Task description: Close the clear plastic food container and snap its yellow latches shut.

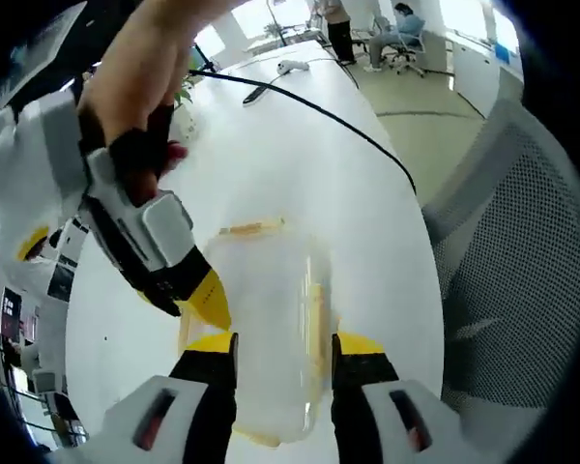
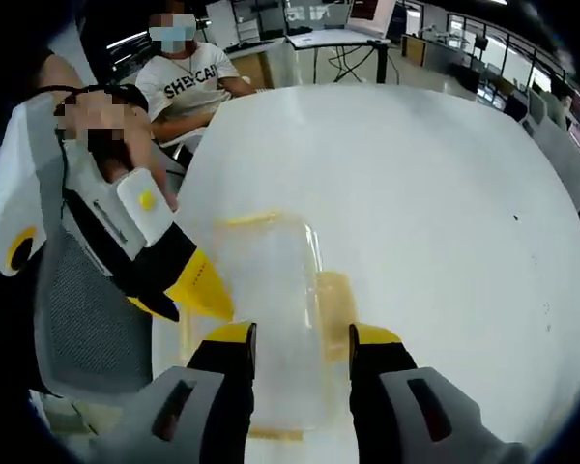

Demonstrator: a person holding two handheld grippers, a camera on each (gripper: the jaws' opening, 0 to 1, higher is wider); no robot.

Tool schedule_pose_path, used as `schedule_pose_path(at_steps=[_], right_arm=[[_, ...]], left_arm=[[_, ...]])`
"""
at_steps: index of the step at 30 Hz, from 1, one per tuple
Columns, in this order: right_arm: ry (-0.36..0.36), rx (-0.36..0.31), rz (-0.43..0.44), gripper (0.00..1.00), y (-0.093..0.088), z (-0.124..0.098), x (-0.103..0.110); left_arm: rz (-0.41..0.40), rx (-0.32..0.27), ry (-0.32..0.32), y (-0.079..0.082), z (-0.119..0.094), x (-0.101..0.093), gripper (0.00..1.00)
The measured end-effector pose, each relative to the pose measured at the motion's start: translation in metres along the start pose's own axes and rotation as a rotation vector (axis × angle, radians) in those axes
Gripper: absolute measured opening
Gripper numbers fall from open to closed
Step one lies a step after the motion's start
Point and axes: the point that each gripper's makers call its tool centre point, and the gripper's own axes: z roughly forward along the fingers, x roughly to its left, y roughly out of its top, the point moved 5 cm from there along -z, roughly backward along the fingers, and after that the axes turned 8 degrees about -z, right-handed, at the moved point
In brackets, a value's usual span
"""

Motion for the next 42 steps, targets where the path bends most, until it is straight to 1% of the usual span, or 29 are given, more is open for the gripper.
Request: schedule_pose_path(at_steps=[3,4,5,6,8,10,12,15,16,19,21,22,23,24,25,27,28,31,34,39,42], right_arm=[[0.03,0.034,-0.001,0.35,0.005,0.003,-0.001],[0.05,0.057,0.006,0.34,0.005,0.004,-0.001],[0.082,0.07,0.011,0.32,0.005,0.004,0.001],[0.077,0.075,0.0,0.32,0.007,0.005,-0.001],[0.094,0.096,0.015,0.32,0.007,0.006,-0.002],[0.117,0.111,0.033,0.33,0.007,0.007,-0.004],[0.15,0.126,0.032,0.32,0.007,0.009,-0.003],[0.183,0.184,0.005,0.3,0.009,0.011,-0.005],[0.186,0.193,0.01,0.3,0.009,0.011,-0.005],[0.205,0.249,-0.016,0.29,0.013,0.013,-0.005],[0.21,0.264,-0.008,0.28,0.014,0.014,-0.005],[0.213,0.264,-0.002,0.27,0.013,0.015,-0.007],[0.214,0.262,-0.001,0.26,0.012,0.015,-0.007],[0.212,0.244,-0.031,0.25,0.014,0.015,-0.009],[0.213,0.239,-0.013,0.25,0.013,0.014,-0.01],[0.215,0.224,-0.015,0.25,0.011,0.014,-0.011],[0.211,0.229,0.004,0.25,0.012,0.015,-0.009],[0.202,0.254,-0.008,0.27,0.013,0.016,-0.008],[0.191,0.263,0.01,0.28,0.012,0.015,-0.006],[0.192,0.252,0.01,0.29,0.01,0.013,-0.004],[0.199,0.235,0.003,0.29,0.009,0.013,-0.003]], left_arm=[[-0.01,0.019,0.0,-0.001,0.005,-0.003,0.33],[0.023,0.031,0.027,-0.001,0.004,-0.002,0.32],[0.047,0.04,0.039,-0.001,0.004,-0.001,0.3],[0.031,0.037,0.031,0.0,0.005,-0.002,0.3],[0.023,0.041,0.037,0.0,0.004,-0.001,0.3],[0.033,0.042,0.037,0.0,0.005,-0.001,0.3],[0.025,0.039,0.036,-0.001,0.005,0.0,0.3],[0.008,0.031,0.033,-0.001,0.006,0.0,0.3],[0.008,0.028,0.034,-0.002,0.006,0.0,0.29],[0.001,0.025,0.036,-0.002,0.006,0.001,0.29],[-0.006,0.025,0.036,-0.002,0.006,0.001,0.28],[-0.008,0.025,0.05,-0.002,0.007,0.002,0.26],[-0.001,0.014,0.043,-0.001,0.008,0.003,0.26],[-0.02,0.02,0.042,-0.002,0.007,0.002,0.26],[-0.021,0.022,0.042,-0.002,0.008,0.002,0.26],[-0.029,0.024,0.042,-0.002,0.009,0.002,0.26],[-0.024,0.025,0.042,-0.002,0.009,0.002,0.26],[-0.025,0.015,0.045,-0.003,0.007,0.002,0.26],[-0.029,0.007,0.05,-0.004,0.008,0.001,0.27],[-0.038,-0.008,0.053,-0.004,0.006,0.002,0.27],[-0.029,-0.003,0.055,-0.004,0.007,0.001,0.27]])
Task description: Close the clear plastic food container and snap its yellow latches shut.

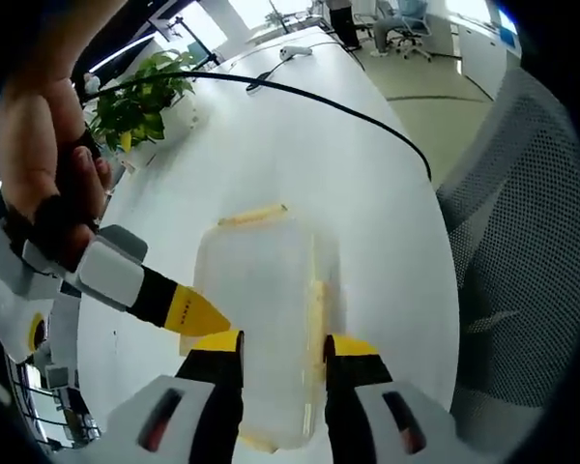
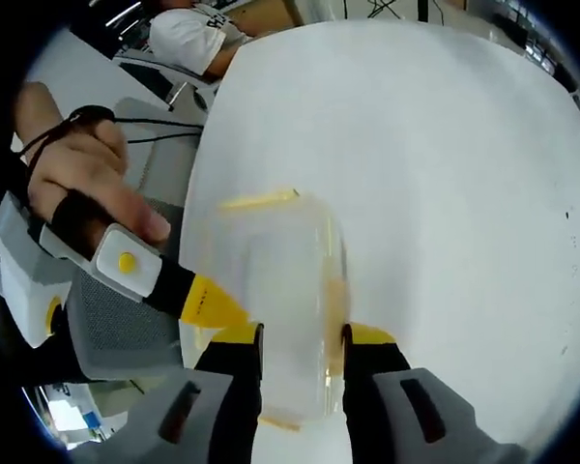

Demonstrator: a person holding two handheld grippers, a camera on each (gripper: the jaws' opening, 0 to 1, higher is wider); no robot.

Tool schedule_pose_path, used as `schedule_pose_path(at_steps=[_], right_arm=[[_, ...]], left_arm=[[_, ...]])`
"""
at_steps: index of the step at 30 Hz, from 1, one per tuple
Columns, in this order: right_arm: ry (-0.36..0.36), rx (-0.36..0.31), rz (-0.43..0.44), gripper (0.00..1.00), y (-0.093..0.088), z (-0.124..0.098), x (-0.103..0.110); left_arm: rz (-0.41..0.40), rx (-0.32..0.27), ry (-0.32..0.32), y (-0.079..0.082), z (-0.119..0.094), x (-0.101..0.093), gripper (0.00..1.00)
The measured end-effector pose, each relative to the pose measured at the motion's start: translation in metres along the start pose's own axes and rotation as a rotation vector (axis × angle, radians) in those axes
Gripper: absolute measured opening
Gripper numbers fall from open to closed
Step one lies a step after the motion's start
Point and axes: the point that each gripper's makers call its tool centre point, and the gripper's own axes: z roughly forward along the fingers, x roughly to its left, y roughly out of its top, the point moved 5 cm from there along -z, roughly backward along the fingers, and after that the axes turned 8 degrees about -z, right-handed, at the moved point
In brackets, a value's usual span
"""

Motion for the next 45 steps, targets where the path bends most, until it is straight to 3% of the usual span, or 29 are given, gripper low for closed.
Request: schedule_pose_path(at_steps=[7,10,12,14,17,19,22,25,30,36,40,43,45], right_arm=[[-0.038,-0.117,-0.018,0.3,-0.005,-0.003,0.007],[-0.066,-0.188,0.005,0.3,-0.005,-0.004,0.006],[-0.099,-0.247,0.019,0.29,-0.005,-0.005,0.007],[-0.122,-0.29,-0.01,0.29,-0.005,-0.007,0.009],[-0.156,-0.343,0.027,0.32,-0.01,-0.011,0.014],[-0.224,-0.367,0.018,0.42,-0.012,-0.013,0.011],[-0.217,-0.363,0.034,0.56,-0.016,-0.012,0.016],[-0.238,-0.341,0.005,0.6,-0.021,-0.012,0.022],[-0.313,-0.293,-0.044,0.77,-0.027,-0.013,0.023],[-0.318,-0.27,-0.082,0.95,-0.029,-0.007,0.036],[-0.343,-0.242,-0.102,1.0,-0.032,-0.003,0.044],[-0.391,-0.144,-0.162,1.0,-0.04,0.003,0.047],[-0.412,-0.112,-0.194,1.0,-0.041,0.006,0.049]], left_arm=[[-0.076,-0.022,-0.115,0.002,-0.005,0.007,0.27],[-0.076,-0.036,-0.134,0.0,-0.006,0.009,0.27],[-0.099,-0.033,-0.176,0.001,-0.007,0.003,0.34],[-0.126,-0.024,-0.184,0.0,-0.008,0.0,0.5],[-0.149,-0.031,-0.192,-0.001,-0.013,-0.002,0.54],[-0.177,-0.034,-0.221,-0.002,-0.015,-0.006,0.57],[-0.169,-0.029,-0.198,-0.004,-0.015,-0.002,0.65],[-0.166,-0.003,-0.194,-0.007,-0.013,0.004,0.67],[-0.207,0.038,-0.213,-0.014,-0.009,0.01,0.87],[-0.199,0.069,-0.205,-0.021,-0.008,0.019,0.98],[-0.177,0.1,-0.205,-0.023,-0.007,0.022,0.99],[-0.114,0.156,-0.209,-0.025,-0.006,0.024,0.99],[-0.079,0.15,-0.195,-0.021,-0.003,0.028,0.98]])
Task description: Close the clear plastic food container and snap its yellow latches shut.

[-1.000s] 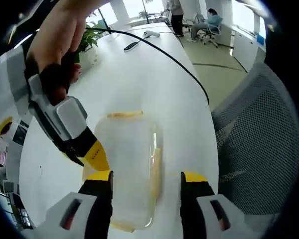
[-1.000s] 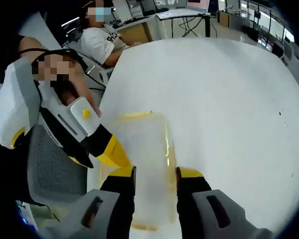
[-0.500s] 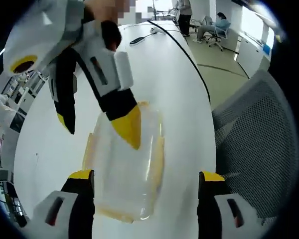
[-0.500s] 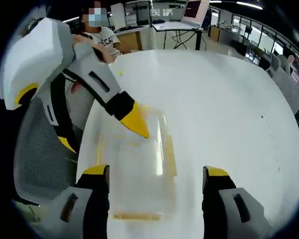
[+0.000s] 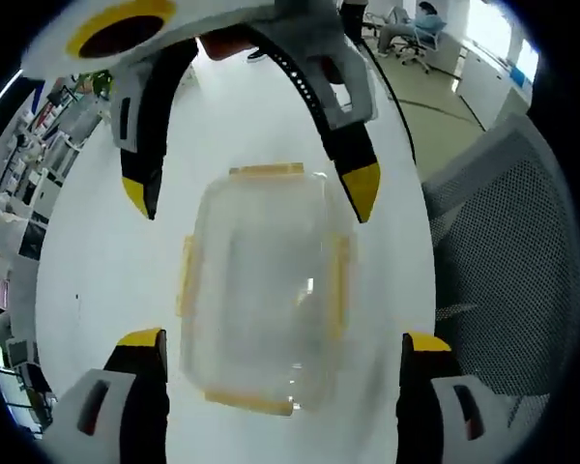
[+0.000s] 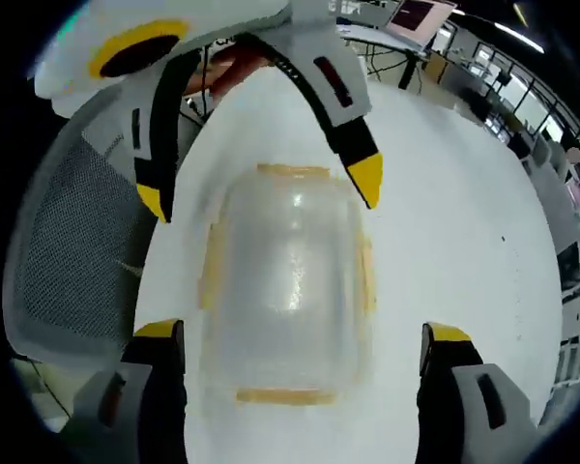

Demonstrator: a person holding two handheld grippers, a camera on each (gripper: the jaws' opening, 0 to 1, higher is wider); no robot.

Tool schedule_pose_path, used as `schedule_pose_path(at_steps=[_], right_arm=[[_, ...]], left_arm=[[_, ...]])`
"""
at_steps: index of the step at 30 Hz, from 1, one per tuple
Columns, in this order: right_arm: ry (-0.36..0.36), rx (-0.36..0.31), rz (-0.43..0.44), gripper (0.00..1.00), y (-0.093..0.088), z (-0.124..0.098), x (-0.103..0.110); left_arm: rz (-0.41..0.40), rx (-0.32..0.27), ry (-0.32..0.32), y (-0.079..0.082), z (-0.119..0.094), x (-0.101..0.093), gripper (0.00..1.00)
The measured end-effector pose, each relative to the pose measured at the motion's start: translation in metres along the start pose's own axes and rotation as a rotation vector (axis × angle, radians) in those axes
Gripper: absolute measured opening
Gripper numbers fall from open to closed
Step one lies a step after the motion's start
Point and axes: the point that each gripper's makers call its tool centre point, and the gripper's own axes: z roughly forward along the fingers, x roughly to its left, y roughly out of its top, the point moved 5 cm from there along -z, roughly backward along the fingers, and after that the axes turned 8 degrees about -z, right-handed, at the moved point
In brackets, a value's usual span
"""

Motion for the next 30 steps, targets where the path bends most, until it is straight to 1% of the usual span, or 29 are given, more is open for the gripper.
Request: schedule_pose_path(at_steps=[2,3,4,5,7,8,10,12,13,16,18,19,20,21,25,30], right_arm=[[-0.011,0.026,-0.01,1.0,-0.001,0.002,0.005],[-0.021,0.028,-0.014,0.99,0.0,0.003,0.006],[-0.022,0.03,-0.008,0.97,0.0,0.004,0.008],[-0.028,0.048,-0.001,0.95,-0.001,0.005,0.008],[-0.033,0.065,-0.016,0.94,-0.001,0.008,0.012],[-0.029,0.067,-0.017,0.94,-0.002,0.011,0.013],[-0.023,0.068,-0.006,0.91,-0.004,0.014,0.015],[-0.029,0.042,0.01,0.88,-0.002,0.015,0.016],[-0.029,0.041,0.021,0.88,-0.002,0.014,0.016],[-0.037,0.047,0.02,0.85,-0.006,0.017,0.014],[-0.039,0.056,0.024,0.82,-0.009,0.016,0.013],[-0.039,0.06,0.018,0.81,-0.011,0.015,0.013],[-0.022,0.08,-0.003,0.78,-0.015,0.016,0.015],[-0.032,0.082,-0.029,0.78,-0.016,0.016,0.014],[-0.035,0.069,0.0,0.77,-0.015,0.015,0.015],[-0.023,0.099,-0.005,0.76,-0.014,0.017,0.015]], left_arm=[[-0.004,0.003,-0.013,0.001,0.002,0.002,0.98],[-0.006,0.006,-0.014,0.001,0.004,0.004,0.98],[-0.002,0.011,-0.014,0.002,0.005,0.006,0.97],[0.006,0.017,-0.015,0.002,0.006,0.007,0.97],[0.01,0.028,-0.018,0.001,0.009,0.011,0.96],[0.01,0.025,-0.023,0.0,0.009,0.012,0.95],[0.008,0.049,-0.035,-0.005,0.014,0.014,0.93],[0.015,0.059,-0.048,-0.008,0.017,0.014,0.89],[0.009,0.062,-0.055,-0.009,0.018,0.014,0.89],[0.001,0.058,-0.059,-0.01,0.022,0.015,0.87],[0.004,0.072,-0.061,-0.013,0.025,0.014,0.84],[0.016,0.071,-0.055,-0.013,0.026,0.013,0.84],[0.025,0.07,-0.055,-0.014,0.027,0.012,0.84],[0.028,0.068,-0.055,-0.014,0.027,0.012,0.84],[0.029,0.058,-0.036,-0.015,0.028,0.014,0.81],[0.028,0.048,-0.034,-0.014,0.028,0.014,0.8]])
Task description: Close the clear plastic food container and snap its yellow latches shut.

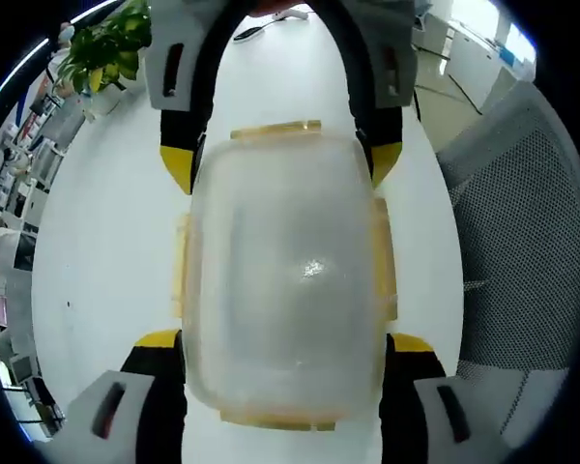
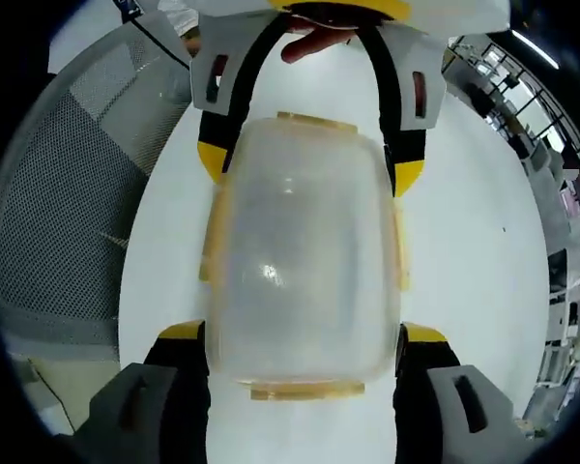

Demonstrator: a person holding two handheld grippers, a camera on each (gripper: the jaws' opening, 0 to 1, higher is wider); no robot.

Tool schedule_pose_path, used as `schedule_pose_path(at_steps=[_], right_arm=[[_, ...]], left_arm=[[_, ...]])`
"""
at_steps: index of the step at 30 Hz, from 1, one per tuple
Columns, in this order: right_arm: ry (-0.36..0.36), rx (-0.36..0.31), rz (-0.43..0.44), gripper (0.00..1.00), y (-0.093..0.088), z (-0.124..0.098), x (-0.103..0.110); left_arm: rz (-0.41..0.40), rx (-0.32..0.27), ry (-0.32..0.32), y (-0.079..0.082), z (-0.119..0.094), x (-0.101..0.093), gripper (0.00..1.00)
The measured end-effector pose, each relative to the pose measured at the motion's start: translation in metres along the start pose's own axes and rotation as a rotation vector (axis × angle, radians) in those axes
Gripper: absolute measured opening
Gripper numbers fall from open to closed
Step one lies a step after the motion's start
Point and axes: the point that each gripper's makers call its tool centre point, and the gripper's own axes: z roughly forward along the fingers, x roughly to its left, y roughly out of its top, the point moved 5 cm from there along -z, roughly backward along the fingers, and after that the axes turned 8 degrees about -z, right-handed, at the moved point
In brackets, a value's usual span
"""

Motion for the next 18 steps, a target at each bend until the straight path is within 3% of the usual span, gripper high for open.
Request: schedule_pose_path(at_steps=[7,12,18], right_arm=[[0.001,0.003,0.007,0.76,0.004,-0.001,0.001],[-0.016,-0.033,0.036,0.76,0.016,0.002,0.005],[-0.009,-0.024,0.019,0.76,0.033,0.008,0.004]], left_arm=[[0.007,0.013,0.012,-0.005,0.0,0.0,0.8],[0.03,0.027,0.016,-0.016,-0.003,-0.002,0.8],[0.014,0.032,0.019,-0.033,-0.008,-0.003,0.8]])
